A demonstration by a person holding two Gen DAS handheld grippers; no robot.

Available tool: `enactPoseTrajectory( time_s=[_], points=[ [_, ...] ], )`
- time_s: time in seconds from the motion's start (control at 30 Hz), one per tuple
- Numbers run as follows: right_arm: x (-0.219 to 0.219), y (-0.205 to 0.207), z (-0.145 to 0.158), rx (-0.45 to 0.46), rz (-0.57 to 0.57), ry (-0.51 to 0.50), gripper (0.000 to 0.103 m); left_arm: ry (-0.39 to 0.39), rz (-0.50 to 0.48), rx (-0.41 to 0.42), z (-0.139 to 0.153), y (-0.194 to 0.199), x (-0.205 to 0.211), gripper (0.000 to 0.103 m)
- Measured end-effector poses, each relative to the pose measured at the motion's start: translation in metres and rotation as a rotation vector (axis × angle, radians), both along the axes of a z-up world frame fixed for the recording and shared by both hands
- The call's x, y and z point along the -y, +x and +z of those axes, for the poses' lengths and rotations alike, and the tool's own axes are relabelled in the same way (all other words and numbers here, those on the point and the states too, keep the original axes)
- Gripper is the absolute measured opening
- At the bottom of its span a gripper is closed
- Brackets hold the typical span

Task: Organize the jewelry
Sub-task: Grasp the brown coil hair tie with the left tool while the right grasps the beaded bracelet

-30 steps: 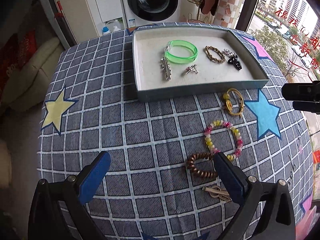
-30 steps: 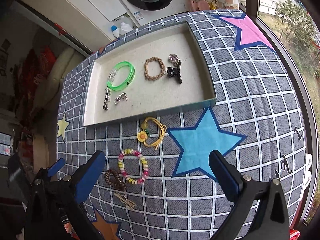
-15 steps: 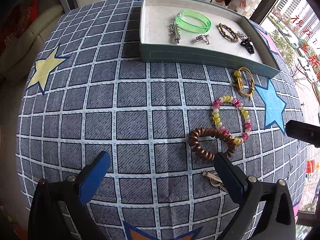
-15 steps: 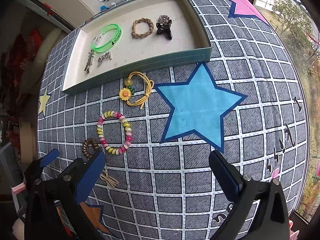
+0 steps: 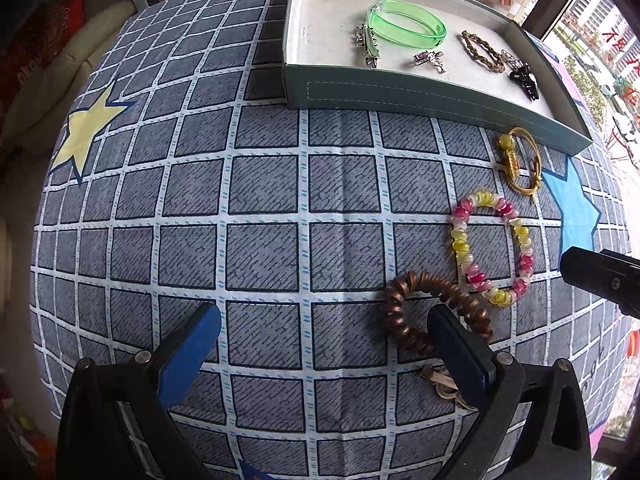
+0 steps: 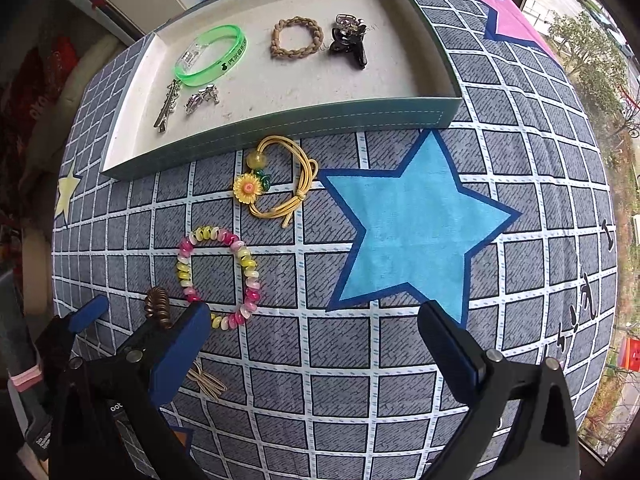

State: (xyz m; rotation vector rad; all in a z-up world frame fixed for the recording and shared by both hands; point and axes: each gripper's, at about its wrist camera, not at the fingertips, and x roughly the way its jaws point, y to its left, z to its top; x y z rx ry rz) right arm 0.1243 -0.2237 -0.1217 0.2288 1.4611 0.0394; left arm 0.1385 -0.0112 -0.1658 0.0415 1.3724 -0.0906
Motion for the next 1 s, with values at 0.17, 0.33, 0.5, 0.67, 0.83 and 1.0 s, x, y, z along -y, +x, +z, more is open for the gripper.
enactPoseTrajectory(
  time_s=[0.17, 0.33, 0.5, 0.67, 0.83, 1.0],
  points=[
    [-0.011, 0.005, -0.009, -0.001, 0.047, -0.036, 0.102, 0.032, -0.013, 0.011, -0.011, 0.011, 0.003, 0.103],
    [-0.025, 0.011, -0.019, -0.008, 0.085, -0.071, 0.090, 0.065, -0.036, 0.032, -0.012, 0.013, -0.004, 0.103],
    [-0.052, 0.013, -0.019, 0.027, 0.160, -0.139, 0.078, 0.045, -0.049, 0.039, -0.008, 0.009, -0.010, 0.103],
    [-0.080, 0.007, -0.019, 0.062, 0.226, -0.197, 0.066, -0.003, -0.084, 0.039, 0.005, -0.006, -0.008, 0.080],
    [-0.098, -0.004, -0.014, 0.082, 0.254, -0.192, 0.039, -0.015, -0.161, 0.054, 0.016, -0.012, 0.014, 0.036],
    [-0.109, -0.005, -0.005, 0.079, 0.222, -0.169, 0.009, -0.060, -0.164, 0.045, 0.016, -0.011, 0.021, 0.024]
  ],
)
